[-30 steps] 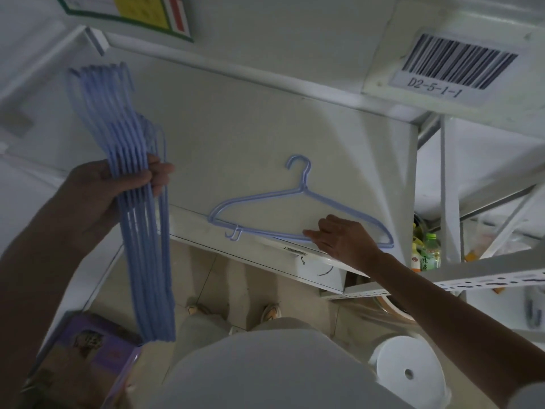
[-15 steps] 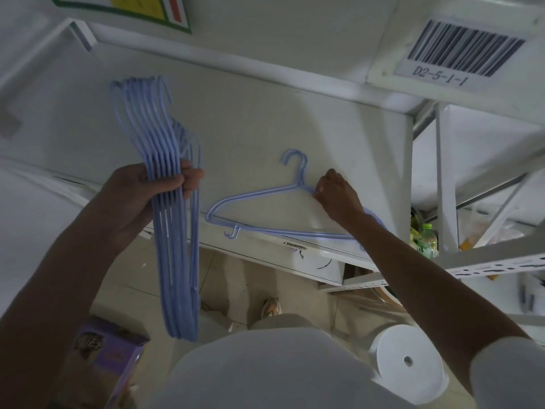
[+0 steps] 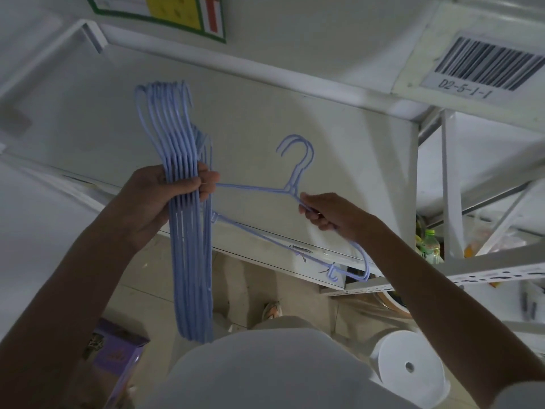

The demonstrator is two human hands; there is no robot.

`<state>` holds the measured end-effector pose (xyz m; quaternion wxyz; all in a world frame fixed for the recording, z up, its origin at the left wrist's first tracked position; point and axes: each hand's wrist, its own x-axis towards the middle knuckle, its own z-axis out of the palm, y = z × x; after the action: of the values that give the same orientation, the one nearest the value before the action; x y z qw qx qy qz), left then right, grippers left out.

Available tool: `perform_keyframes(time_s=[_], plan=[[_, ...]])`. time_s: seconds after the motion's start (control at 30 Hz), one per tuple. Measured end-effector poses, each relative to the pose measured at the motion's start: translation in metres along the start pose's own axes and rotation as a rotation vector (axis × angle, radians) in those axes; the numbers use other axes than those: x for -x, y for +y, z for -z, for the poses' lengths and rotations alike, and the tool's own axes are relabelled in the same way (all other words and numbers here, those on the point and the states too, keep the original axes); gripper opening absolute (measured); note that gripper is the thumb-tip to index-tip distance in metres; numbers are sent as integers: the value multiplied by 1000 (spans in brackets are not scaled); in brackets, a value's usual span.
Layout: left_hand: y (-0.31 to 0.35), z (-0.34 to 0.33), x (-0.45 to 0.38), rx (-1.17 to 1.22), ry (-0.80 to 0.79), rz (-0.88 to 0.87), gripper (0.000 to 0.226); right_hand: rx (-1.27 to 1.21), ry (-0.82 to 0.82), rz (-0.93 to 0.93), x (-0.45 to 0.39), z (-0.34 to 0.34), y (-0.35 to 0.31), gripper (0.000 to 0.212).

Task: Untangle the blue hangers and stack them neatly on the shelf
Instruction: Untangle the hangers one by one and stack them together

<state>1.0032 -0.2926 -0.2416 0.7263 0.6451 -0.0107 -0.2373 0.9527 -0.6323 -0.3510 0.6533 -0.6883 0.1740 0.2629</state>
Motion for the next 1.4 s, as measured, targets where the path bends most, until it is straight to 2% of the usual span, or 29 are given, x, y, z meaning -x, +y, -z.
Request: perform_keyframes(time_s=[0.07, 0.13, 0.27, 0.43, 0.57, 0.73, 0.87, 0.93, 1.17, 1.4], plan=[[3, 1, 2, -12, -6, -9, 38, -29, -63, 32, 12, -19, -4, 34], [8, 2, 4, -24, -13, -35, 36, -119, -53, 77, 25, -37, -10, 30], [17, 3, 11, -35, -12, -101, 33, -280, 82, 191, 54, -69, -26, 25], [17, -8, 15, -40, 26, -164, 29, -264, 289, 359, 70, -115, -40, 24], [12, -25, 13, -117, 59, -239, 22, -375, 353, 351, 66, -140, -42, 24], [19, -30, 11, -78, 62, -304, 26, -451, 350, 342, 71, -148, -30, 20], [18, -29, 6, -38, 51, -280, 28, -511, 347, 344, 75, -144, -25, 21], [10, -28, 3, -44, 45, -235, 23, -493, 372, 354, 77, -139, -26, 22], [-35, -54, -8, -154, 30, -98, 27, -362, 416, 470, 77, -133, -36, 16], [-62, -75, -13, -222, 46, -98, 17, -181, 355, 353, 64, -140, -34, 12]])
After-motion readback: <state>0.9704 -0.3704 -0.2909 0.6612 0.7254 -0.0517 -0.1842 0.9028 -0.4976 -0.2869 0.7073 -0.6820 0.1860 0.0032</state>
